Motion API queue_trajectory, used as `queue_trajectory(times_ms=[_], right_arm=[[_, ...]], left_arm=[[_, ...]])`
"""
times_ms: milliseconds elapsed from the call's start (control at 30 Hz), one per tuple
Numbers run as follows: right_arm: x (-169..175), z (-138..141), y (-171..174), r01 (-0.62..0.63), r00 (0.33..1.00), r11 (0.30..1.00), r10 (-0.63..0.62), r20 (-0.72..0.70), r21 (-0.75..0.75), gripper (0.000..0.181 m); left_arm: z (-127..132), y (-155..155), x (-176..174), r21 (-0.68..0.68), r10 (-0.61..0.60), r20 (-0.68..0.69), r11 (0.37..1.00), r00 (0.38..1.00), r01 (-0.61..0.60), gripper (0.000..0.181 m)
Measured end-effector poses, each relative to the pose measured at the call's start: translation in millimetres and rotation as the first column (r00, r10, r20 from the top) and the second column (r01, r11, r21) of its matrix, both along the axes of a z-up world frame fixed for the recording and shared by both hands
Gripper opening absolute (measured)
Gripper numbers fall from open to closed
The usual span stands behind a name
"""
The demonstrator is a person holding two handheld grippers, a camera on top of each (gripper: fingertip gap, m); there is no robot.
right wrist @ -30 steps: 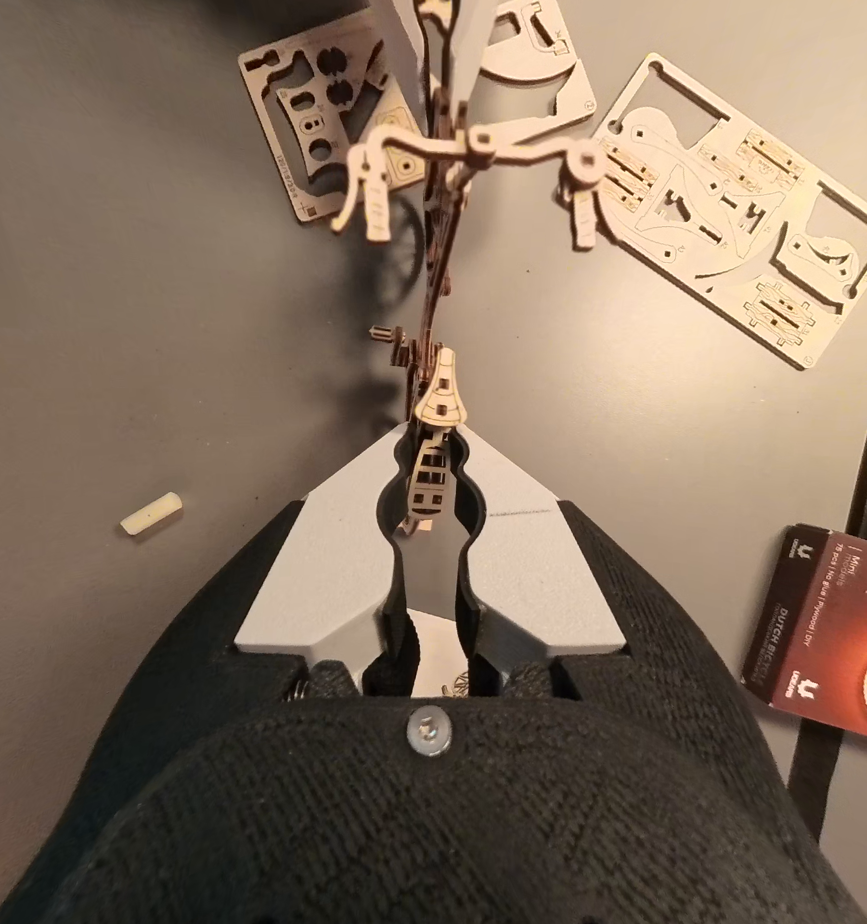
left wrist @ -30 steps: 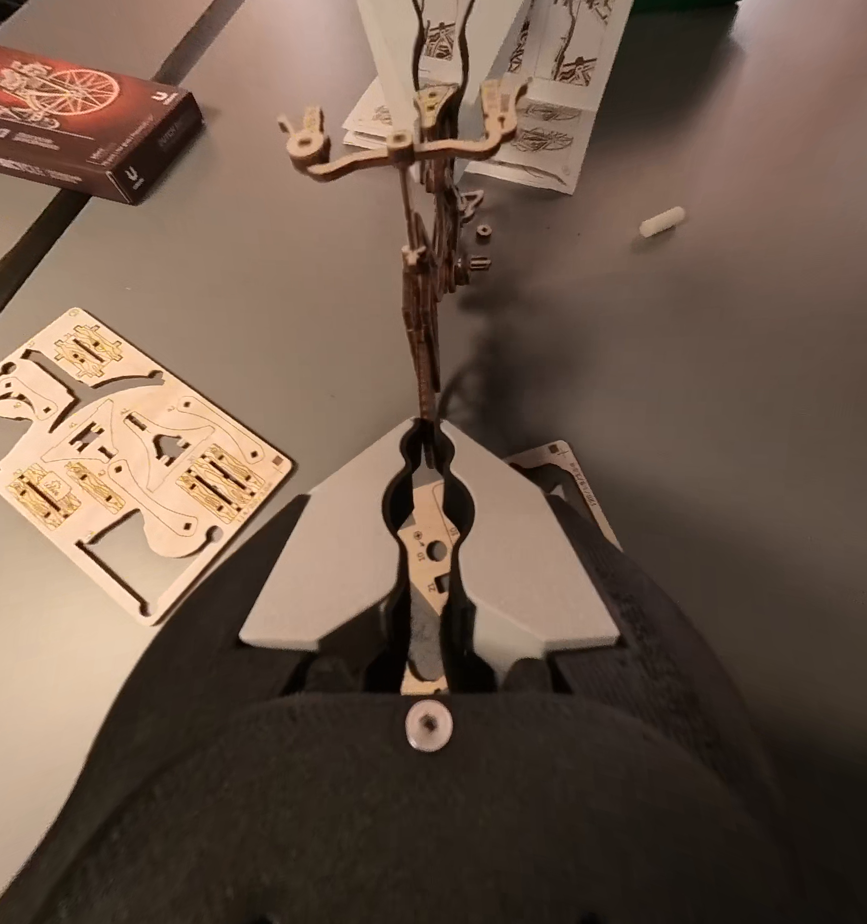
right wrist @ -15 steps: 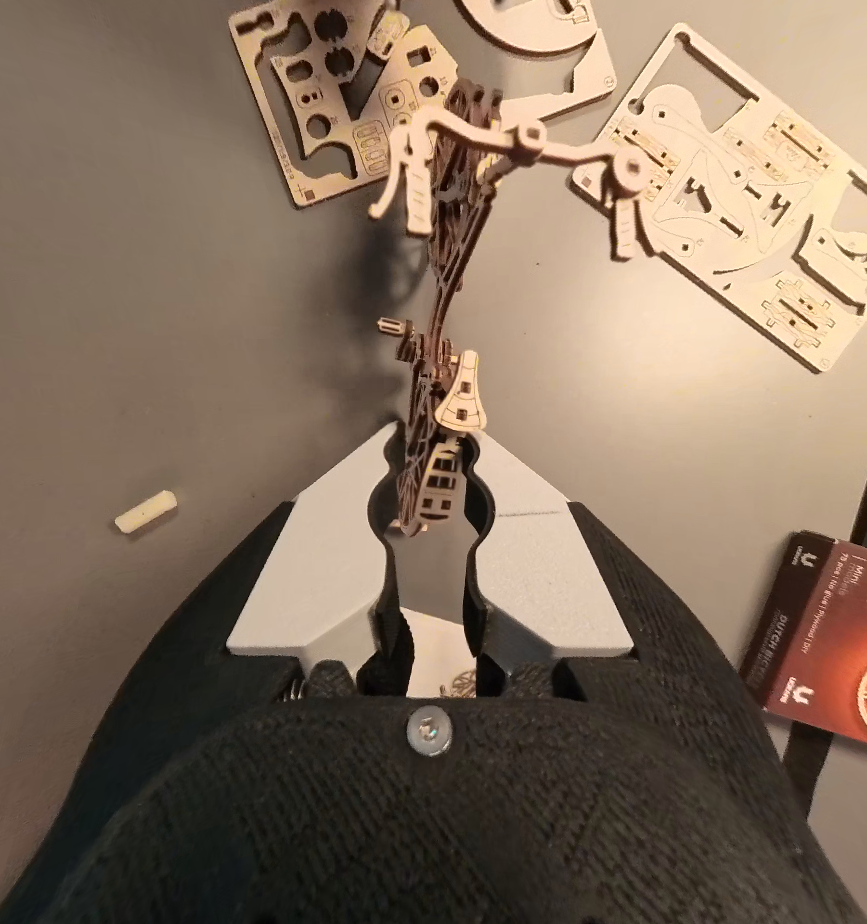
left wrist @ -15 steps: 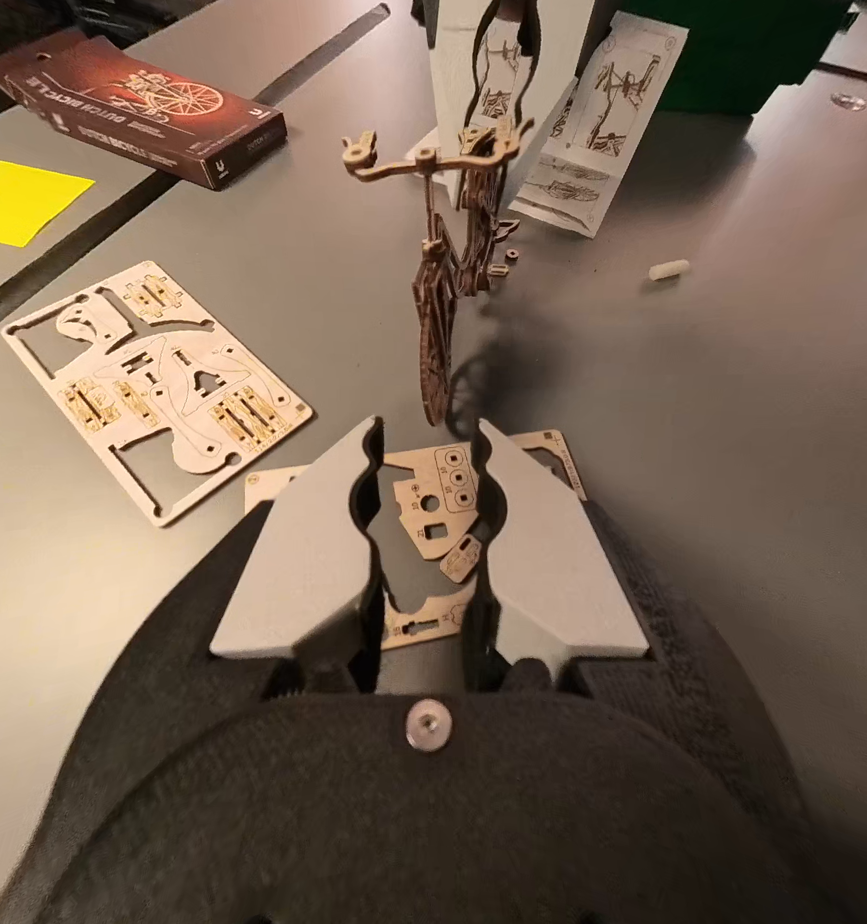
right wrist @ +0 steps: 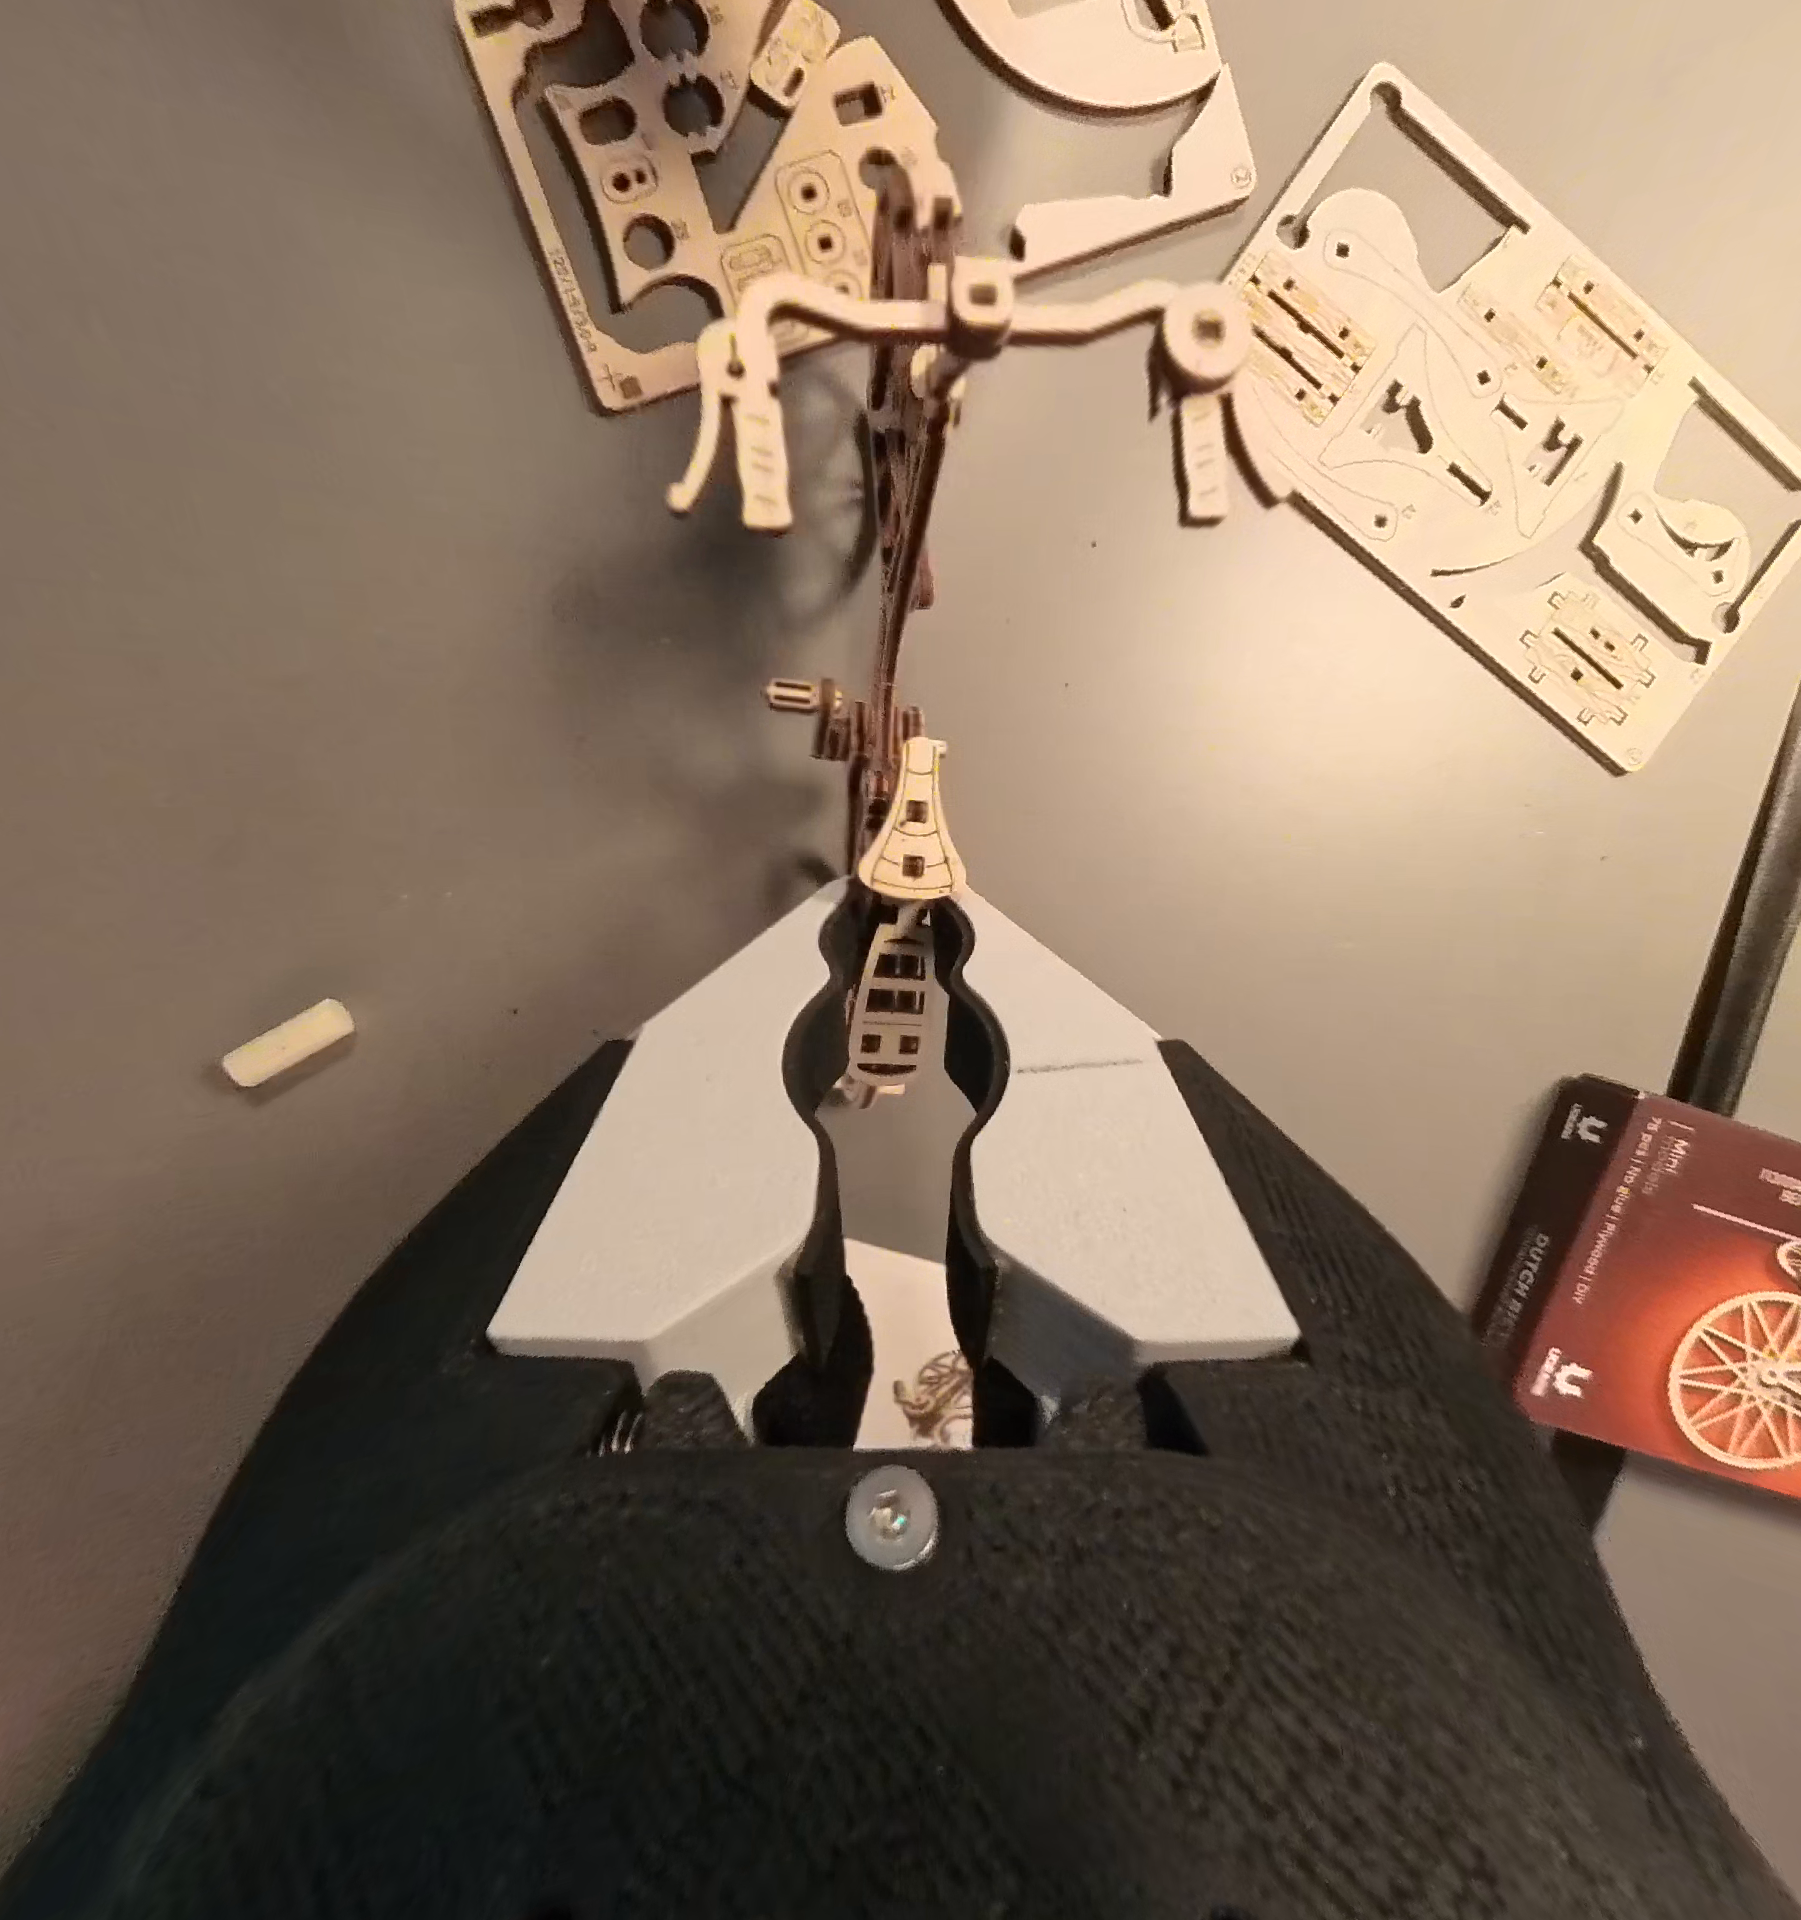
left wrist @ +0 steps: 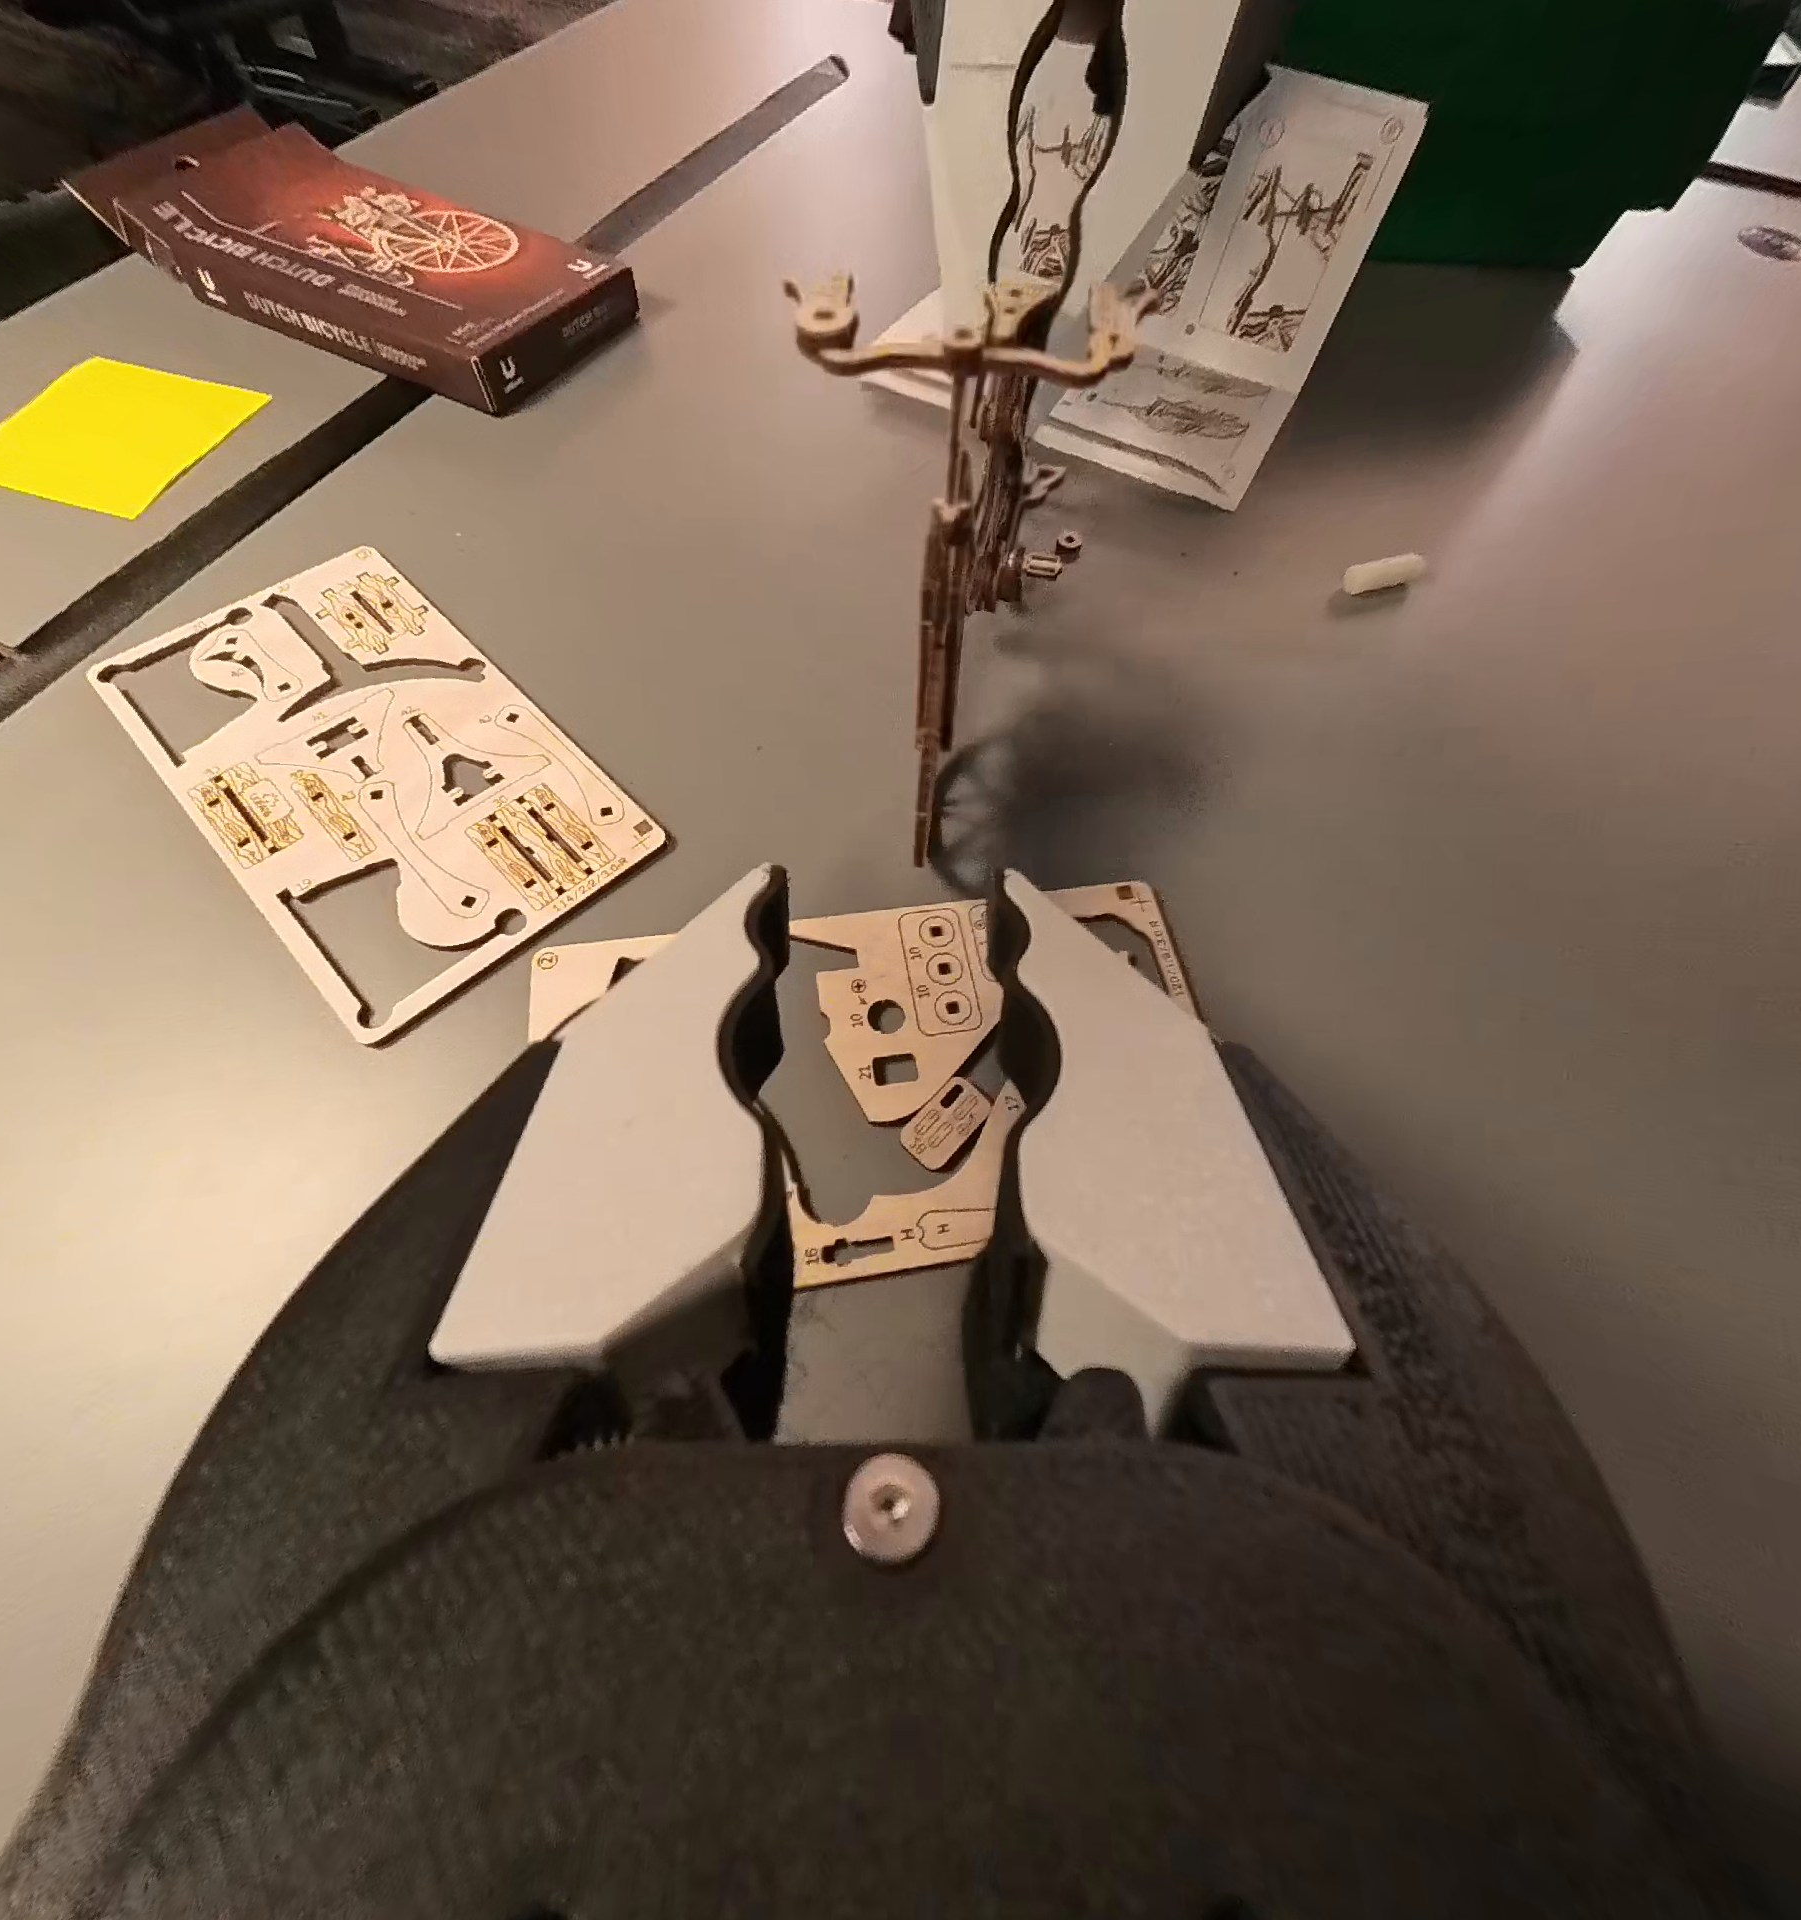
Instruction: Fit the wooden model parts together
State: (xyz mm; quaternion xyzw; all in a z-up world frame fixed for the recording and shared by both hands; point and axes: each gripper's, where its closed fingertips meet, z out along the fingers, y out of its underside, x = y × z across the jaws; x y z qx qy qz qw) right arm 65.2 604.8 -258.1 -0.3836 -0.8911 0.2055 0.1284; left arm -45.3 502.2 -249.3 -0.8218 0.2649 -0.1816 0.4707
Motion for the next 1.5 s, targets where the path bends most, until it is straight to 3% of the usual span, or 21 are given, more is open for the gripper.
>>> queue_trajectory(times_ms=[300,433,533,700,800,1000,1133,1267,1333,1433,1500], right_arm=[[-9.6,2.8,3.8,0.013,0.994,0.999,-0.009,-0.109,0.041,0.010],[-8.4,1.1,2.8,0.014,0.995,1.000,-0.011,-0.095,0.027,0.011],[-7.8,-1.0,3.3,0.025,0.997,0.999,-0.024,-0.069,0.020,0.023],[-4.9,-8.4,5.7,0.034,0.999,0.999,-0.033,-0.021,0.028,0.029],[-3.5,-10.0,4.3,0.032,0.999,0.999,-0.032,-0.009,0.010,0.013],[-4.2,-11.1,2.8,0.037,0.999,0.999,-0.037,0.000,-0.023,0.008],[-4.7,-11.5,0.5,0.043,0.999,0.998,-0.043,0.008,-0.041,0.009],[-6.2,-12.7,0.3,0.056,0.998,0.997,-0.056,0.007,-0.061,0.015],[-5.3,-13.5,1.1,0.078,0.997,0.994,-0.077,0.014,-0.077,0.034],[11.3,-20.7,9.0,0.118,0.989,0.991,-0.112,0.093,-0.064,0.055],[22.1,-26.4,16.4,0.142,0.983,0.988,-0.134,0.124,-0.058,0.051]], left_arm=[[6.5,-0.5,4.4,0.037,0.012,0.010,0.999,1.000,-0.012,0.036],[8.4,-1.9,5.9,0.043,0.010,0.017,0.999,1.000,-0.011,0.036],[9.5,-2.5,7.1,0.043,0.008,0.020,0.999,1.000,-0.009,0.036],[11.5,-2.7,8.4,0.045,0.005,0.027,0.999,1.000,-0.007,0.036],[17.1,-1.6,13.4,0.054,0.000,0.063,0.999,0.998,-0.004,0.036],[36.9,26.9,44.6,0.136,-0.001,0.097,0.991,0.995,-0.012,0.054],[5.1,57.1,61.0,0.022,0.013,0.029,1.000,0.999,-0.014,0.066],[-12.1,71.2,67.4,-0.018,0.004,0.029,1.000,1.000,-0.003,0.038],[-17.5,72.0,69.1,-0.065,-0.011,0.055,0.998,0.998,0.015,0.021],[-19.4,72.7,69.1,-0.101,-0.020,0.066,0.995,0.998,0.027,0.013],[-19.4,73.3,68.6,-0.117,-0.024,0.061,0.993,0.998,0.031,0.009]])
